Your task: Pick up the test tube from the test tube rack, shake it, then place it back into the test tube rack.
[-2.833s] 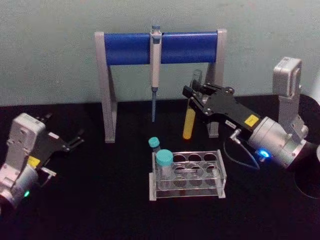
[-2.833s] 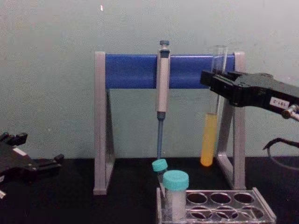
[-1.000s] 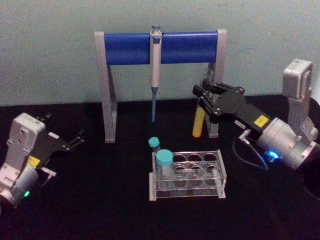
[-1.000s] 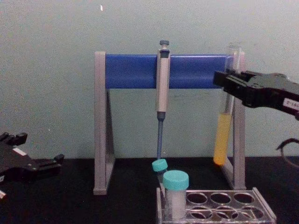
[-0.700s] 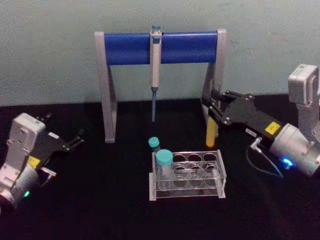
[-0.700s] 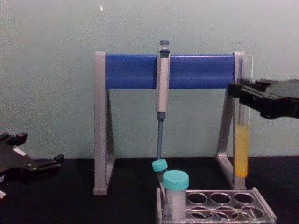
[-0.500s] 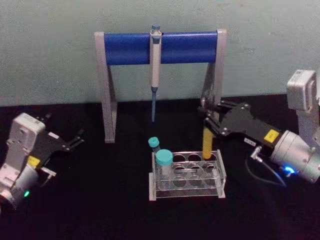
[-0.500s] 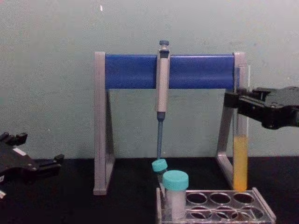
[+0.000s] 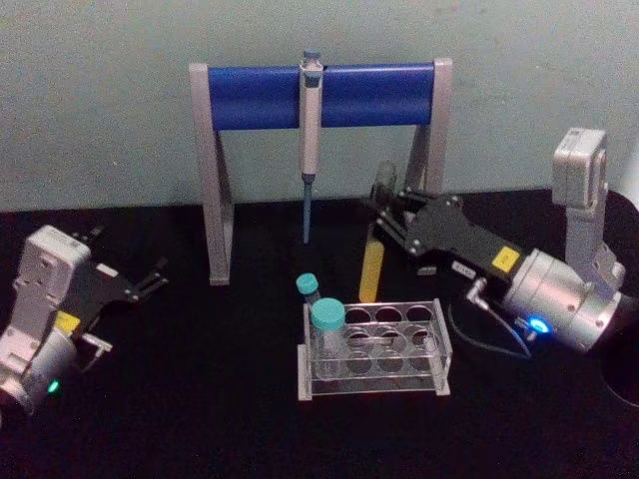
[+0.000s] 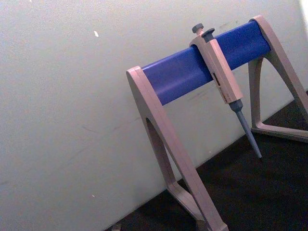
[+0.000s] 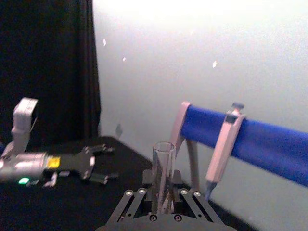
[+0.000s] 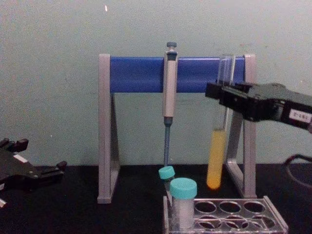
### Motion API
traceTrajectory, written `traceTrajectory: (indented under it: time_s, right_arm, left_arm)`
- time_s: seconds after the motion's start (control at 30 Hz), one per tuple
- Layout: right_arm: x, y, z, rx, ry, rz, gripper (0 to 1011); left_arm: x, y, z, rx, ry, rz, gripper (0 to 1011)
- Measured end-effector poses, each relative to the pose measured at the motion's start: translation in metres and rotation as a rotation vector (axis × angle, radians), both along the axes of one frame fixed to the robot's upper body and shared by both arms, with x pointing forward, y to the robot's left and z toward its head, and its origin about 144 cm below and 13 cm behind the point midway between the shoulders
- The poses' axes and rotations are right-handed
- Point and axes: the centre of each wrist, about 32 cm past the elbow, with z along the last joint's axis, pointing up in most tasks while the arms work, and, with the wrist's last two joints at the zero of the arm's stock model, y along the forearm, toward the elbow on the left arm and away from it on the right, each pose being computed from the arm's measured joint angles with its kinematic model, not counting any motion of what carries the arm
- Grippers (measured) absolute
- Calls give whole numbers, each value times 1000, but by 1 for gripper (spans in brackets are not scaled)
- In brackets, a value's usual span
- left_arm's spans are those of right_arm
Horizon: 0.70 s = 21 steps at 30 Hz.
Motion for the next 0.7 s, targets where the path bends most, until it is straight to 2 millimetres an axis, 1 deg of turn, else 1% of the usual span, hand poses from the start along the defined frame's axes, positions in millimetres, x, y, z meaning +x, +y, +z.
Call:
traceTrajectory:
  time_s: [0.23, 0.7]
  right_arm:
    - [11, 1, -5, 41, -27, -73, 235]
    - [11, -3, -6, 38, -38, -116, 234]
  left_arm:
    - [0, 0, 0, 0, 0, 0, 1001]
    - [0, 0, 0, 0, 0, 0, 1001]
